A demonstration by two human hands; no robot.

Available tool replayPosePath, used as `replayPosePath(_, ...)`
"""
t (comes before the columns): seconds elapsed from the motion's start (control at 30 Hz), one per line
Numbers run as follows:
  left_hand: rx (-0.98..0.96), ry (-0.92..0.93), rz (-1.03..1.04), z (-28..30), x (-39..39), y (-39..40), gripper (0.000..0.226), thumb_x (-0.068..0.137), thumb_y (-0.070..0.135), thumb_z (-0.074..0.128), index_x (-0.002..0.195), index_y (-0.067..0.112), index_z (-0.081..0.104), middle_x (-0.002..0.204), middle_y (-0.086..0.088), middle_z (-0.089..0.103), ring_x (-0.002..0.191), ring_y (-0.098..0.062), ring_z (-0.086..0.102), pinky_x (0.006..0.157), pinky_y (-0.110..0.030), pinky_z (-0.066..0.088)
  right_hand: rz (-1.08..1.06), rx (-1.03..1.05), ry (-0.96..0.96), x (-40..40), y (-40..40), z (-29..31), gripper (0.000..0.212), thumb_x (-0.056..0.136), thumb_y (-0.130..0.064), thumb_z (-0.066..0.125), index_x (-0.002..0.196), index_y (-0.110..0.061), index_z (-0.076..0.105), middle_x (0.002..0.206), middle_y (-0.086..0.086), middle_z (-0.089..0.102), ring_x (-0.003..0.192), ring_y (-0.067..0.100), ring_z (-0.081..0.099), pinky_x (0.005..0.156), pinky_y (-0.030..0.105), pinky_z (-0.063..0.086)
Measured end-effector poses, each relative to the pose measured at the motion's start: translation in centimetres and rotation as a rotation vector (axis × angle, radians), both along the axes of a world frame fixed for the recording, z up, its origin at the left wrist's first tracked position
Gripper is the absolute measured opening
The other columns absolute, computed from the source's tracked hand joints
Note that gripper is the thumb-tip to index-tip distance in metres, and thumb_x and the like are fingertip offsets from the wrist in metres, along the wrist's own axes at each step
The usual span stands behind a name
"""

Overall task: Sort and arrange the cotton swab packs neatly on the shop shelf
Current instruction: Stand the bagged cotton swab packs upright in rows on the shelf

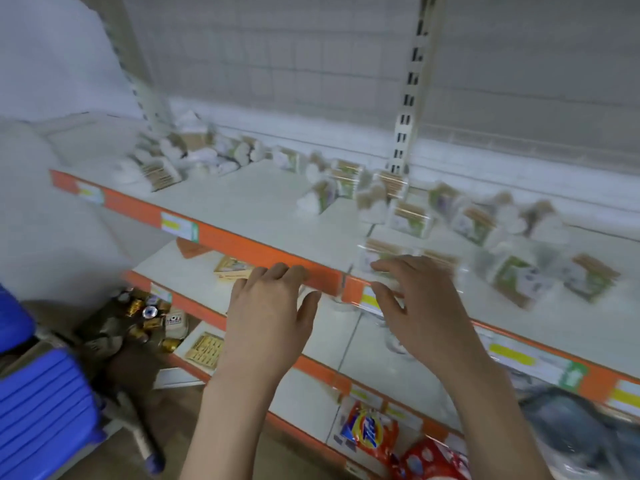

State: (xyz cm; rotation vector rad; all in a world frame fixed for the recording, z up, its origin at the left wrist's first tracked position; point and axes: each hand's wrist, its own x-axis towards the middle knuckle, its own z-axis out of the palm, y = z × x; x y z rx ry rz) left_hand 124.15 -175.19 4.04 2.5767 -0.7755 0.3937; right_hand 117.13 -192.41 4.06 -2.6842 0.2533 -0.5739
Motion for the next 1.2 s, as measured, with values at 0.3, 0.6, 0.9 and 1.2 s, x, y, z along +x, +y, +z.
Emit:
replayPosePath(0.3, -0.066, 0.069, 0.097, -0.9, 6.4, 7.5, 0.025, 0.089, 0.032, 0.055, 0.109, 0.02, 0.062, 0.096, 0.001, 0.063, 0.095, -0.024, 0.056, 0.082, -0.037, 0.041, 0.13, -0.032, 0.067, 8.3, 7.3, -0.9, 0.027, 0.092, -0.026, 0.05, 0.118, -0.023, 0.057, 0.112, -0.009, 0.058, 0.108, 0.011, 0.046, 0.092, 0.025, 0.032)
replayPosePath(0.6, -0.021, 0.055, 0.261, -1.1, 14.3, 13.5, 0.026, 0.089, 0.037, 0.055, 0.11, 0.024, 0.061, 0.098, 0.007, 0.063, 0.092, -0.019, 0.058, 0.084, -0.033, 0.038, 0.261, 0.038, 0.02, 19.1, 12.1, -1.4, 0.024, 0.091, -0.021, 0.053, 0.114, -0.019, 0.06, 0.11, -0.006, 0.061, 0.108, 0.014, 0.05, 0.093, 0.028, 0.038)
replayPosePath(0.9, -0.024, 0.025, 0.33, 0.8, 23.6, 16.0, 0.024, 0.089, 0.034, 0.055, 0.109, 0.023, 0.061, 0.093, 0.005, 0.063, 0.086, -0.022, 0.059, 0.08, -0.037, 0.045, 0.339, 0.035, -0.016, 29.6, 14.8, 0.3, 0.027, 0.092, -0.024, 0.052, 0.118, -0.021, 0.058, 0.115, -0.008, 0.059, 0.111, 0.011, 0.047, 0.095, 0.028, 0.037)
replayPosePath(1.2, -0.025, 0.074, 0.219, -0.5, 32.8, 16.9, 0.029, 0.089, 0.034, 0.052, 0.116, 0.024, 0.059, 0.101, 0.007, 0.061, 0.099, -0.019, 0.055, 0.087, -0.032, 0.04, 0.223, -0.022, 0.066, 36.0, 15.6, -0.5, 0.028, 0.092, -0.026, 0.052, 0.119, -0.021, 0.057, 0.116, -0.008, 0.059, 0.112, 0.013, 0.047, 0.095, 0.027, 0.033)
